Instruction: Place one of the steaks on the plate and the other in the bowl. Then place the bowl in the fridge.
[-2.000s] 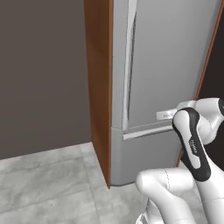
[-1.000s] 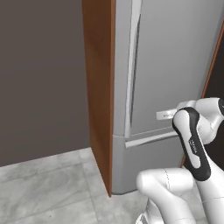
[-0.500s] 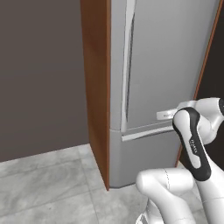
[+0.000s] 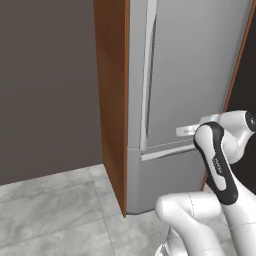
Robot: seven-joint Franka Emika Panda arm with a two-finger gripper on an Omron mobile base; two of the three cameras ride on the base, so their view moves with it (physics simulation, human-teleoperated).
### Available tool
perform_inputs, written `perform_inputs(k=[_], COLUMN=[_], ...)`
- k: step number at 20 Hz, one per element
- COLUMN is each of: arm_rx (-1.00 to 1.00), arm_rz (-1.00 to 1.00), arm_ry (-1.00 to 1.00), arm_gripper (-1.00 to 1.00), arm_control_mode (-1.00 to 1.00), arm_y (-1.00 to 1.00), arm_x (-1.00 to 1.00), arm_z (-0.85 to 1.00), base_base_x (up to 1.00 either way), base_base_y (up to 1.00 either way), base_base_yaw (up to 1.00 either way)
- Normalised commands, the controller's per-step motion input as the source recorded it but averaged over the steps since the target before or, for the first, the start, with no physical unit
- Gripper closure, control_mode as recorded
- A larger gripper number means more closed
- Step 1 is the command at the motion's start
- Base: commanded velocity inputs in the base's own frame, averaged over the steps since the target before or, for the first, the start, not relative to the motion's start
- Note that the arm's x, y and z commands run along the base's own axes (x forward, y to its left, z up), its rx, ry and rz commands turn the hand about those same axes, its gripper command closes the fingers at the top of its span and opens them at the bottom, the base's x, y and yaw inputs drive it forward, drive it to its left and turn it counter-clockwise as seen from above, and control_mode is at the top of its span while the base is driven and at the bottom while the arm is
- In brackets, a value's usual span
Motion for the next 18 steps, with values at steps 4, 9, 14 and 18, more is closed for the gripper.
perform_inputs(k=[4, 9, 14, 18], arm_rx=[-0.07, -0.07, -0.07, -0.02], arm_rz=[0.0, -0.07, -0.22, -0.18], arm_ry=[0.06, 0.01, 0.0, 0.04], arm_gripper=[-1.0, -1.0, -1.0, -1.0], arm_control_mode=[-1.0, -1.0, -1.0, -1.0], arm_y=[0.42, 0.22, 0.0, 0.01], arm_x=[0.03, 0.06, 0.23, 0.81], arm_z=[0.04, 0.26, 0.28, 0.31], base_base_x=[0.0, 0.0, 0.0, 0.0], base_base_y=[0.0, 0.0, 0.0, 0.0], base_base_yaw=[0.0, 0.0, 0.0, 0.0])
